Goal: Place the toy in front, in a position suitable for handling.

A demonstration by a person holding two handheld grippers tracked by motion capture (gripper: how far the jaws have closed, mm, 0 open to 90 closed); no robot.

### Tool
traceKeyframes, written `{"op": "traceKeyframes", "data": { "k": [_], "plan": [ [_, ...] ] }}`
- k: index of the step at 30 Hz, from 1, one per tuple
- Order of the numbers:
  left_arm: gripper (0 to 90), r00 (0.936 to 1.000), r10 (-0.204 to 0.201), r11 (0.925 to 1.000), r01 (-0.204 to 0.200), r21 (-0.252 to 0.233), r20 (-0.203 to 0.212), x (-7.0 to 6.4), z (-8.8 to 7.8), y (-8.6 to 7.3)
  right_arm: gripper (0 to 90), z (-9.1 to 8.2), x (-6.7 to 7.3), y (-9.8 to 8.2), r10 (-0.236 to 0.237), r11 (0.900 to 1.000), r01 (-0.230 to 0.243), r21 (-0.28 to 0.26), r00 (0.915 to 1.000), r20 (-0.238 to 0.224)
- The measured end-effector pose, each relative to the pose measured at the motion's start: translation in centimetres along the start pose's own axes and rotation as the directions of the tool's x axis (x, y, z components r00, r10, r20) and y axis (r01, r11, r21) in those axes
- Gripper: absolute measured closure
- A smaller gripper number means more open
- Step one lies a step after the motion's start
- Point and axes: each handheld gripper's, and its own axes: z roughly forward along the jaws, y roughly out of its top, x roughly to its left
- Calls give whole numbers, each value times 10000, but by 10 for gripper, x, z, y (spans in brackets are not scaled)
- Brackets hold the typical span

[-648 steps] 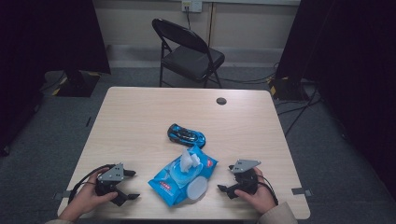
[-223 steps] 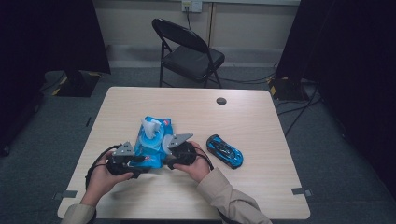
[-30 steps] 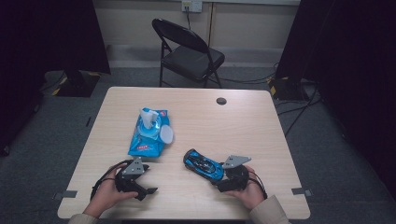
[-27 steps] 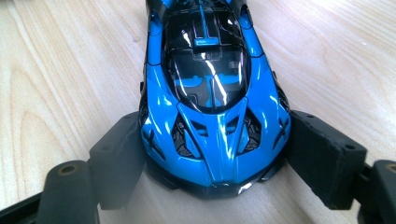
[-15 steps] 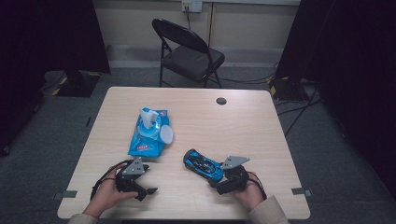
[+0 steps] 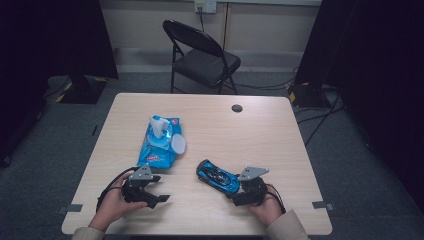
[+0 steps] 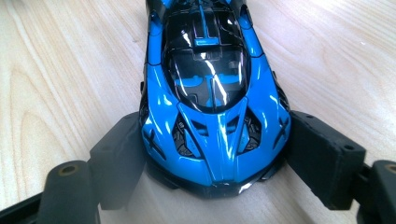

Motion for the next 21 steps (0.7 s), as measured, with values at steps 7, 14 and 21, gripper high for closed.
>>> {"op": "traceKeyframes", "data": {
  "k": [7,14,21],
  "plan": [
    [184,9996,-282,9992,279,-282,-87,7,-11,14,234,0,0,0,2,10000,-2,-8,10000,11],
    [170,9980,-472,9986,461,-253,-421,18,-20,31,234,0,0,0,-2,10000,2,-6,10000,9],
    [199,9958,-540,9982,521,-283,-741,30,-26,58,234,0,0,0,2,10000,-2,-7,10000,6]
  ]
}}
